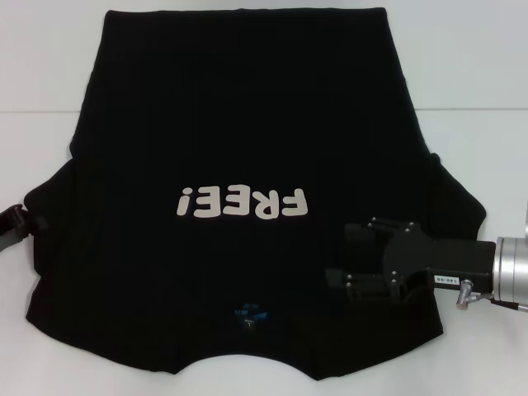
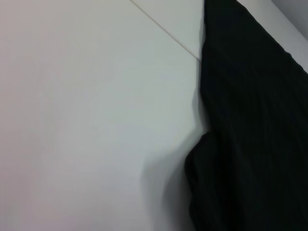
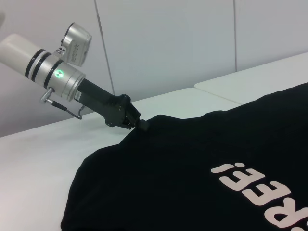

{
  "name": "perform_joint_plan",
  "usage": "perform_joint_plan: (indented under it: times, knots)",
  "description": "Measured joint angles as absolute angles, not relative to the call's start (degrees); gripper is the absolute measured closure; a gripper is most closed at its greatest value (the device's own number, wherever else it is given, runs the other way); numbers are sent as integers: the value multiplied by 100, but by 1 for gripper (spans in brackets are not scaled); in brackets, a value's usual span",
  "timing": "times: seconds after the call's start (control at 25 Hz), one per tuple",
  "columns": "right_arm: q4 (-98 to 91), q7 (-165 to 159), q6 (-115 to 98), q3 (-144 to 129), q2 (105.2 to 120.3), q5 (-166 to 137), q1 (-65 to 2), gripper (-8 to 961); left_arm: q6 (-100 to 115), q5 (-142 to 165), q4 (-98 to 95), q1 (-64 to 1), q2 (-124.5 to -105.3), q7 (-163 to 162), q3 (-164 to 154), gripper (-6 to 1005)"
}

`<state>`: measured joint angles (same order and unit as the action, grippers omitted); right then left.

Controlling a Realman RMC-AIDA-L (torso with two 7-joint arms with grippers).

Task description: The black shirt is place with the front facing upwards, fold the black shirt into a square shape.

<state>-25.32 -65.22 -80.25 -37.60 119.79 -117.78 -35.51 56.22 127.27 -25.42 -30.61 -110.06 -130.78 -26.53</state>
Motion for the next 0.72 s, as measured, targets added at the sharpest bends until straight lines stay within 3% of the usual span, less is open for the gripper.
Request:
perform_joint_plan:
  times: [0.72]
  knots:
    - [-2522,-6522,-8021,-3724,11979,-11777,-3536,61,5573,12741,-2870,-2939,-10962,-13183,-2468,996]
